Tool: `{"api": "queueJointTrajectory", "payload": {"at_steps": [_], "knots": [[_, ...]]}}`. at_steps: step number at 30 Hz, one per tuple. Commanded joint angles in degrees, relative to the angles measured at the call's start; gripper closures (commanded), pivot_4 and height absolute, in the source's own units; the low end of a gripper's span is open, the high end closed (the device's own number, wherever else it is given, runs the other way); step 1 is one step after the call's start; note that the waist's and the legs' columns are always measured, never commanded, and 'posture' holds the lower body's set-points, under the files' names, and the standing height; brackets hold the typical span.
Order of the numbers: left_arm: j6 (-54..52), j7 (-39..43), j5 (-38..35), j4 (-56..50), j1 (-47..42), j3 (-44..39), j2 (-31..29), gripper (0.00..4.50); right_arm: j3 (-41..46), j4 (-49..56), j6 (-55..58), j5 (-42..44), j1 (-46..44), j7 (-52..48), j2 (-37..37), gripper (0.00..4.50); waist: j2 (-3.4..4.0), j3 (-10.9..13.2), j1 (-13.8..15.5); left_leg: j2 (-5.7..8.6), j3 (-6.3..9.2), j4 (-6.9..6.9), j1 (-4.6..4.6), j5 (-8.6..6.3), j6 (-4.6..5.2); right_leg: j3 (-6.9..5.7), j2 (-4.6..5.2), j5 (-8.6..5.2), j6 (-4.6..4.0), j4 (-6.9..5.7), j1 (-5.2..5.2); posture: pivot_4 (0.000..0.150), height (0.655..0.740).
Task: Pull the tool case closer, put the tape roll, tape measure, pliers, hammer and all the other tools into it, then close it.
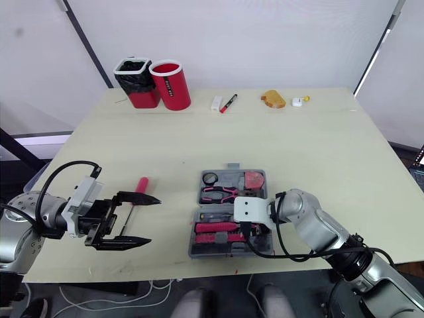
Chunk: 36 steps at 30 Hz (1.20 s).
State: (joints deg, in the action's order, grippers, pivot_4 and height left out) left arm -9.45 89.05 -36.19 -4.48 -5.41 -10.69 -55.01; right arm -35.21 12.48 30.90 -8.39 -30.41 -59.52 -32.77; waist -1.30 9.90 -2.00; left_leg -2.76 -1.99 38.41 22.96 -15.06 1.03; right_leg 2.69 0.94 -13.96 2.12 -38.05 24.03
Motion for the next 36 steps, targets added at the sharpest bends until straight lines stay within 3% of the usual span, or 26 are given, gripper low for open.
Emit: {"api": "queueJointTrajectory", "payload": {"at_steps": [1,5,6,8,10,24,30,36], "knots": [[0.65,3.08,-0.32,-0.65,-0.46,-0.28,-0.84,0.00,4.19,0.33,-2.12,2.78,0.74,0.99,1.17,2.27,-0.01,0.00,0.00,0.00,-0.01,0.00,0.00,0.00,0.00,0.01,0.00,0.00,0.00,0.00,0.00,0.150,0.7400],[0.72,2.90,-0.26,-0.77,-0.44,-0.17,-0.60,0.00,8.42,-0.84,-4.37,7.57,2.50,1.72,3.89,2.27,-0.02,-0.01,0.00,0.00,0.01,0.00,0.00,0.00,0.00,0.00,0.00,0.00,0.00,0.00,-0.01,0.150,0.7400],[0.70,2.84,-0.29,-0.82,-0.44,-0.15,-0.54,0.00,9.40,-1.20,-5.16,8.67,3.01,1.98,4.64,2.85,-0.02,-0.01,0.00,0.00,0.01,0.00,0.00,0.00,0.00,0.00,0.00,0.00,0.00,0.00,-0.01,0.150,0.7400],[0.62,2.59,-0.32,-1.01,-0.67,0.06,-0.30,0.00,9.54,-2.00,-6.96,9.53,3.68,1.24,4.94,3.51,-0.02,-0.01,0.00,0.00,0.00,0.00,0.00,0.00,0.00,0.00,0.00,0.00,0.00,0.00,-0.01,0.150,0.7400],[0.66,2.55,-0.36,-1.07,-0.76,0.11,-0.19,0.00,9.25,-2.61,-7.64,10.09,3.75,0.90,5.47,4.48,-0.02,-0.01,0.00,0.00,0.01,0.00,0.00,0.00,0.00,0.00,0.00,0.00,0.01,0.00,-0.01,0.150,0.7400],[0.42,1.17,-0.64,-2.15,0.12,-0.46,0.49,0.00,2.49,-13.98,-9.24,2.97,4.35,2.11,6.70,4.48,-0.10,-0.08,-0.12,0.00,0.00,0.00,-0.10,0.00,0.00,0.01,-0.01,0.00,0.00,-0.02,-0.07,0.150,0.7400],[0.04,-0.69,-0.85,-2.90,2.54,-1.81,1.25,0.00,10.07,-8.12,-8.51,8.71,5.58,4.16,8.29,4.48,-0.11,-0.09,-0.08,-0.01,0.02,0.00,-0.15,0.00,0.00,0.00,-0.01,0.01,0.00,-0.05,-0.13,0.150,0.7400],[-1.50,-6.78,-1.77,-3.52,7.22,-5.87,4.31,0.00,23.94,-1.71,-11.57,18.52,12.85,6.37,7.62,4.48,-0.12,-0.08,0.14,0.00,0.02,0.00,-0.08,0.00,0.00,-0.02,0.04,0.01,0.01,0.00,-0.12,0.150,0.7400]]}}
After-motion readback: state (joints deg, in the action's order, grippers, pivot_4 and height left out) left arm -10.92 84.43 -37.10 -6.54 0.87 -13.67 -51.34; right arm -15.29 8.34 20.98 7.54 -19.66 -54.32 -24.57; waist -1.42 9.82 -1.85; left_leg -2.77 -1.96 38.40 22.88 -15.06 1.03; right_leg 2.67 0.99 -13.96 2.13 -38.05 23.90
